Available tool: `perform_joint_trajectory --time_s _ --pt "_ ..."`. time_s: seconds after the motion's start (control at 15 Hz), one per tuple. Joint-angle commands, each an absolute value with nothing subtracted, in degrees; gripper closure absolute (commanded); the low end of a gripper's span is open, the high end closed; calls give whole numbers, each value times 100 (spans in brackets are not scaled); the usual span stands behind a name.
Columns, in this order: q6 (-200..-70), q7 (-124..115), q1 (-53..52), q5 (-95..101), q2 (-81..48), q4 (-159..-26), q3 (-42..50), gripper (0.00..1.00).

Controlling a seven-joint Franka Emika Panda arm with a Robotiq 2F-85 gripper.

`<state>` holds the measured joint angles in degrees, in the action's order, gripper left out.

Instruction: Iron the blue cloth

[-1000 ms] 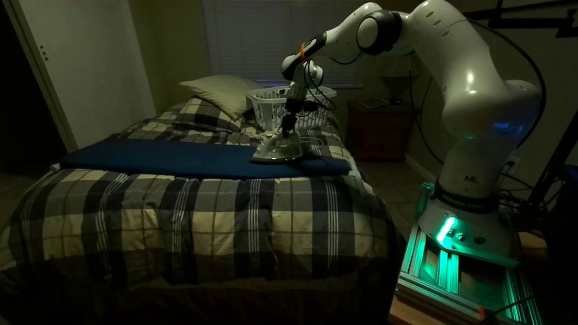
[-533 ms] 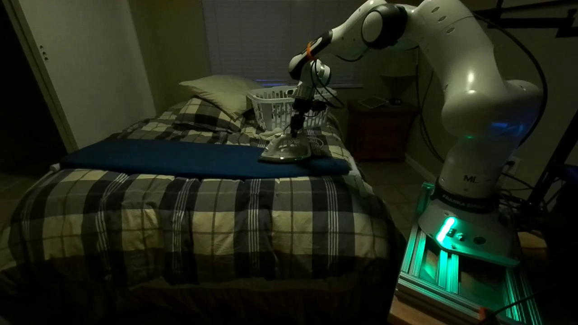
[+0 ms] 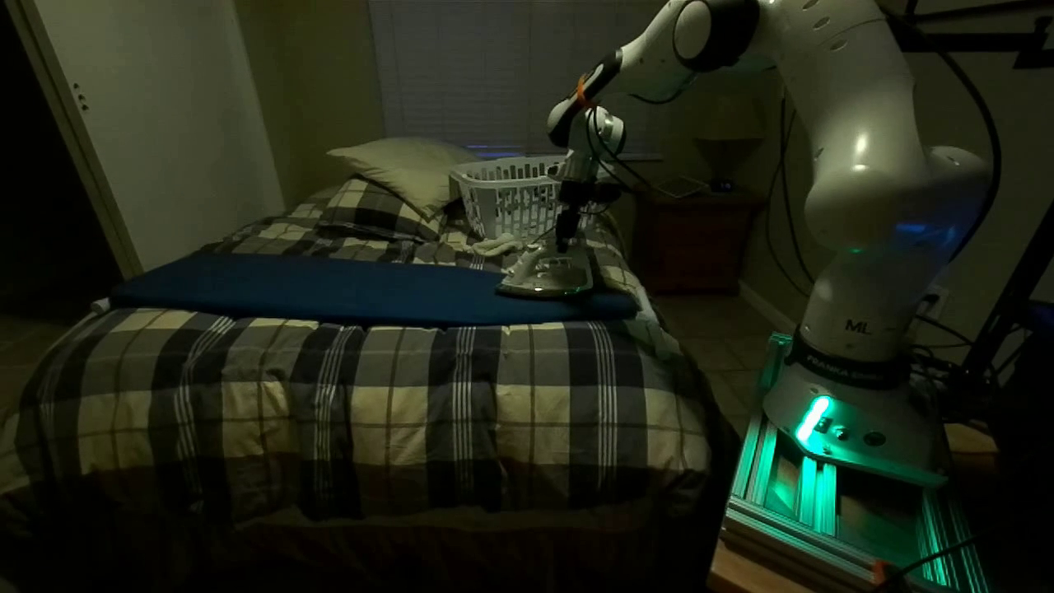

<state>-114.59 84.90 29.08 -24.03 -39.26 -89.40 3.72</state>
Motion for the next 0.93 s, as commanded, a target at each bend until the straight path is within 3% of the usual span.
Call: perform_joint_trajectory --time_s 0.0,0.87 --pt "-11627 8494 2916 -2411 -3761 -9284 371 86" --pt "-11685 8640 2802 -2562 -4634 -7970 -168 86"
